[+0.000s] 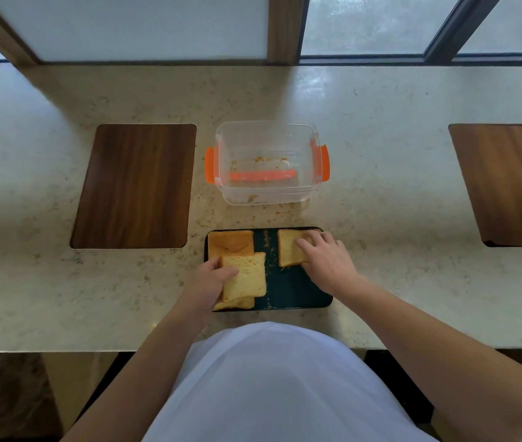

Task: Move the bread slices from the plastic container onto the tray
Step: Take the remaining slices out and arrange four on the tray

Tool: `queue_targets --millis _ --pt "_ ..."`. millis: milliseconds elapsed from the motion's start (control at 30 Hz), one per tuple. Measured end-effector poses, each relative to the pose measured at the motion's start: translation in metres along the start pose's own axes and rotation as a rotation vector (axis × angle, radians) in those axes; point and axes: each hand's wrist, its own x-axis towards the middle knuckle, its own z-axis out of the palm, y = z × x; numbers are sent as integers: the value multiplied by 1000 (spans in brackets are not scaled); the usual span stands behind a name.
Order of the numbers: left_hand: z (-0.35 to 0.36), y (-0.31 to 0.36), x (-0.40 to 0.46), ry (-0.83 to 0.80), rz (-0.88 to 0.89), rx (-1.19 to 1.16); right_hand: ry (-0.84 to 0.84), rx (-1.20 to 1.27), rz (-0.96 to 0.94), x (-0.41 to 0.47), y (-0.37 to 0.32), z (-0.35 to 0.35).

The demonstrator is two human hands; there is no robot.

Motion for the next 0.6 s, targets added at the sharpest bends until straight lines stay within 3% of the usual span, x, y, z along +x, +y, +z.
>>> queue_targets --millis 333,433,500,600 --pt "0 4 -1 9 -12 -4 -16 -9 27 6 -4 -9" --pt "5 4 -3 1 7 40 78 49 85 -3 -9 -16" --pt "9 4 -5 -21 16 41 133 321 138 -14 -16 -20" --pt "21 6 -1 -89 11 -6 -103 971 253 -29 -24 -26"
